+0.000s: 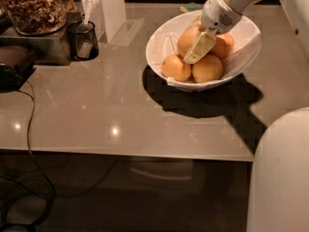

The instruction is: Pick orange from white bowl

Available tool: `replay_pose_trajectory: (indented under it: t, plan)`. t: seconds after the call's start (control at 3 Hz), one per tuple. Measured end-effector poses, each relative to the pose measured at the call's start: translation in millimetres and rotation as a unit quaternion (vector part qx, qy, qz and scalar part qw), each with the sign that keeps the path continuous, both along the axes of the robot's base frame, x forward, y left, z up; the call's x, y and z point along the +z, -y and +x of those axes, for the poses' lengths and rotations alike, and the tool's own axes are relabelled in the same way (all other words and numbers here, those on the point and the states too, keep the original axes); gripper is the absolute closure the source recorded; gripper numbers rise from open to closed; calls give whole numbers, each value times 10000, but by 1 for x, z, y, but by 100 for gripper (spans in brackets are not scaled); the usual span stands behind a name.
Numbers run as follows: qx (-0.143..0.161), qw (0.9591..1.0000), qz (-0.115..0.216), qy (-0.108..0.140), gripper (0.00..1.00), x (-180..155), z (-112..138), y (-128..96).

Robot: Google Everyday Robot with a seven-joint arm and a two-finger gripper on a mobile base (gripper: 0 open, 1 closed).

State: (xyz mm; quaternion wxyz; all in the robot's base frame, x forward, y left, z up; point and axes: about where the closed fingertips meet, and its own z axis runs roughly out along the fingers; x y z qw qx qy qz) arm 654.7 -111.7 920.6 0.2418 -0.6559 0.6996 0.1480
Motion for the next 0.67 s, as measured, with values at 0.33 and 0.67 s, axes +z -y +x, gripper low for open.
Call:
replay_pose_trajectory:
  t: [0.33,0.67]
  plan:
    - [-284,9988,132,383,100,30,-24,21]
    - [-685,9925,417,919,100,68,-77,46]
